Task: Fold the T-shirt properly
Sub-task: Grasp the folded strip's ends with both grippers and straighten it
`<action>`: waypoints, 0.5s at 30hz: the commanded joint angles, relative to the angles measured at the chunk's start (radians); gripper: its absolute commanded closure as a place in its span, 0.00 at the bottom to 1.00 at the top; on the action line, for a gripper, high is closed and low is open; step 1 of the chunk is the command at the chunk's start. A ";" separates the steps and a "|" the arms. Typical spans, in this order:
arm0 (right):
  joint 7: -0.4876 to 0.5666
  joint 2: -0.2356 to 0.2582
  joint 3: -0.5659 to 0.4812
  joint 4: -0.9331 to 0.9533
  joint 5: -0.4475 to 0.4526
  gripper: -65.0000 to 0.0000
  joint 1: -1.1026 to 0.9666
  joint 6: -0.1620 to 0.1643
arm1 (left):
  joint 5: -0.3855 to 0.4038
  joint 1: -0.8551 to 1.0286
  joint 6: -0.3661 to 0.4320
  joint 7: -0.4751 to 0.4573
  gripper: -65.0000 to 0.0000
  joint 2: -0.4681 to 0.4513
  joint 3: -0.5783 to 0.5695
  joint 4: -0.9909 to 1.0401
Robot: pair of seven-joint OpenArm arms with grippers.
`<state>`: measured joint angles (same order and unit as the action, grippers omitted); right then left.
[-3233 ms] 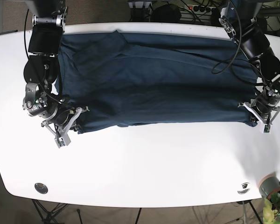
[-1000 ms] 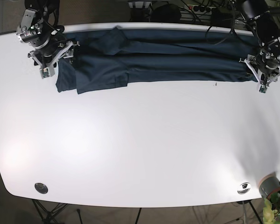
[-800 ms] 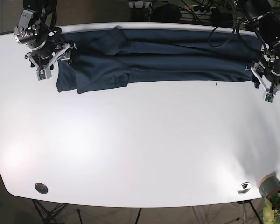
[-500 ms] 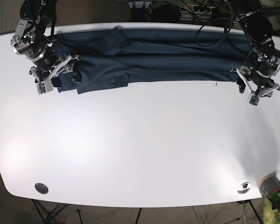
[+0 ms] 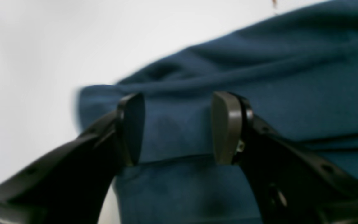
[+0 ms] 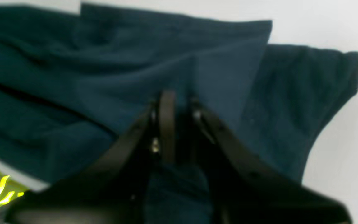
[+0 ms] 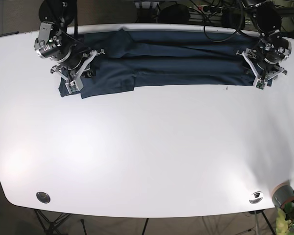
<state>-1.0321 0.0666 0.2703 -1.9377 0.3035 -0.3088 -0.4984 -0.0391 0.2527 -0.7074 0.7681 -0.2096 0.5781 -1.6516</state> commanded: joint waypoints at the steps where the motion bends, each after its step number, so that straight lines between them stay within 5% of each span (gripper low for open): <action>1: 0.022 -0.024 -0.004 -0.009 -0.091 0.92 -0.005 -0.004 | -0.008 -0.005 0.009 -0.008 0.52 -0.027 0.038 0.035; 7: 0.051 -0.060 -0.004 0.051 -0.266 0.91 0.017 -0.006 | -0.008 -0.022 0.009 -0.011 0.52 -0.046 0.041 0.090; 15: 0.062 -0.054 0.019 0.211 -0.292 0.91 0.122 -0.006 | -0.009 -0.125 0.009 -0.011 0.52 -0.046 0.001 0.195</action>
<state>-0.9493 0.0059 0.2760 -1.7546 0.0296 -0.2054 -0.5022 -0.0303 0.1444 -0.6933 0.7380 -0.2531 0.5846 -1.4876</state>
